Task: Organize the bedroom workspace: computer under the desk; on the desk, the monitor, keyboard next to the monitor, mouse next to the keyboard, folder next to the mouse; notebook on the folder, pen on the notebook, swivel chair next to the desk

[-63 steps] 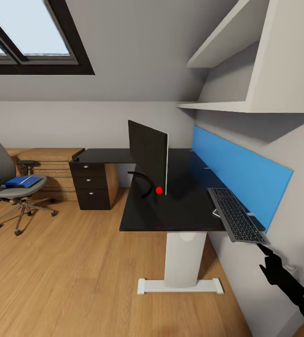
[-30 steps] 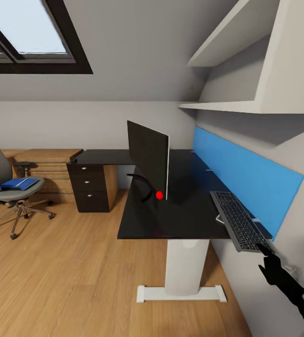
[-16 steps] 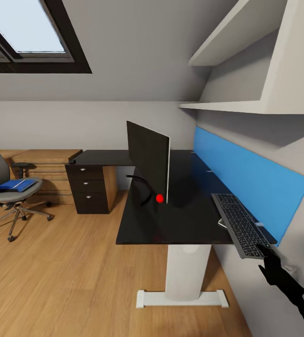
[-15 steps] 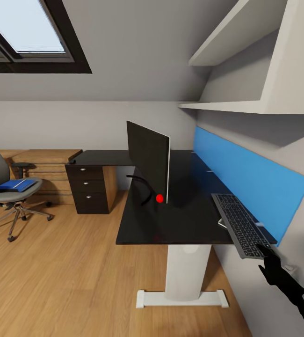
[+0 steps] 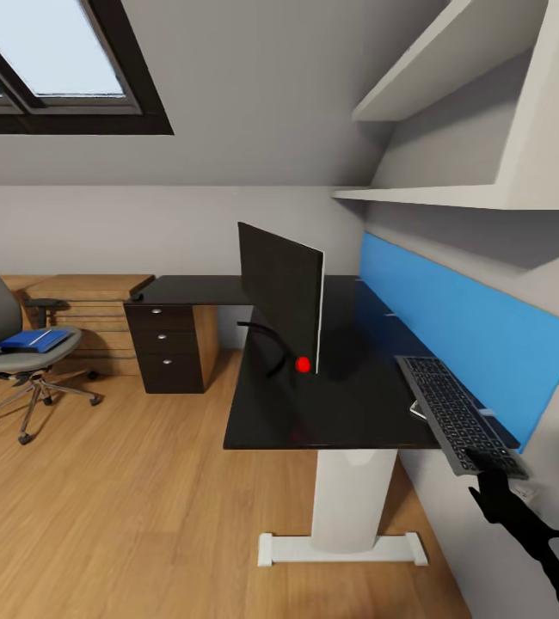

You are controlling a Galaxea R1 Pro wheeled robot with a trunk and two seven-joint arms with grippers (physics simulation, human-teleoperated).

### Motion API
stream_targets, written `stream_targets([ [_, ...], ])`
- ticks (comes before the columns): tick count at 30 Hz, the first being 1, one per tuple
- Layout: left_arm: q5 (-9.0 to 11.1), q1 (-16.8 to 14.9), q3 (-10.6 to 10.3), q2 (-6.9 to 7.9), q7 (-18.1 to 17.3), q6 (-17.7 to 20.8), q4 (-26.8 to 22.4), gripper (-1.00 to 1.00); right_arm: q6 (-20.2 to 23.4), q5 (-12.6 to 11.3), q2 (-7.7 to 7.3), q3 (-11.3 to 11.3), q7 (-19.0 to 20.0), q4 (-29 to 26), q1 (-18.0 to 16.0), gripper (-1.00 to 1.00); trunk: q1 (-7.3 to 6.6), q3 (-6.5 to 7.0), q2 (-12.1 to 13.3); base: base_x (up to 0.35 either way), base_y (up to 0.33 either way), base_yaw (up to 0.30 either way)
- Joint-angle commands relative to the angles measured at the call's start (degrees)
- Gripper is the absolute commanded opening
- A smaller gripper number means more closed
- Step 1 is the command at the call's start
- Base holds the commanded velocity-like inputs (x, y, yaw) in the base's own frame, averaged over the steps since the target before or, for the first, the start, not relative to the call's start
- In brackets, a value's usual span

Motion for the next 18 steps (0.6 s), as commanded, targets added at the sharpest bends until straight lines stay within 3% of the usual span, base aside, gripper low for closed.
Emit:
stream_targets([
  [1, 0.52, -0.05, -0.49, 0.01, 0.26, -0.25, 0.0, 1.0, 0.38, -0.24, 0.02, -0.09, 0.05, -0.01, -0.04, 1.0, 0.0, -0.06, -0.03, 0.0, 0.238, 0.0],
  [7, 0.52, -0.05, -0.53, -0.02, 0.26, -0.25, 0.0, 1.0, 0.36, -0.24, 0.02, 0.18, 0.07, -0.01, -0.04, 1.0, 0.0, -0.06, -0.03, 0.0, 0.121, 0.0],
  [18, 0.52, -0.05, -0.56, -0.03, 0.26, -0.25, 0.0, 1.0, 0.32, -0.09, -0.07, 0.09, 0.08, -0.02, -0.04, 1.0, 0.0, -0.06, -0.03, 0.0, 0.01, 0.0],
])
